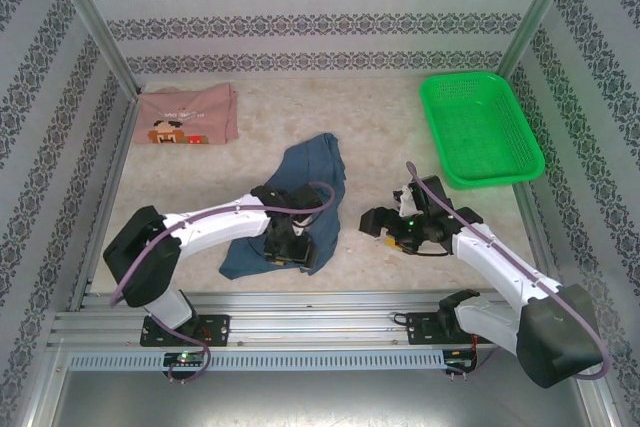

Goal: Fold and stack the t-shirts

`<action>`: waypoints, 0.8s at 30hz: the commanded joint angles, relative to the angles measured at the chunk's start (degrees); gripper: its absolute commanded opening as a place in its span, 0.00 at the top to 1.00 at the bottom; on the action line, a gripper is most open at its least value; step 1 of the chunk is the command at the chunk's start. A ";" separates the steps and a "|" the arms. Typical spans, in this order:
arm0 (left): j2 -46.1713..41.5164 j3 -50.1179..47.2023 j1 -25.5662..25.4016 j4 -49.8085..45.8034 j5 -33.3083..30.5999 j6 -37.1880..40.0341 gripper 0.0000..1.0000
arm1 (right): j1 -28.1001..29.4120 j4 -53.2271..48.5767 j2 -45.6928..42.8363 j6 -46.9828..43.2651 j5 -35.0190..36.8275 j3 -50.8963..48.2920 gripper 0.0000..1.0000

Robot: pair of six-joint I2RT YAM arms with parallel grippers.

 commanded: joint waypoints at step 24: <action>4.12 5.92 -0.13 0.06 -5.87 -0.64 0.99 | 5.20 9.27 7.99 1.90 -3.47 0.20 0.07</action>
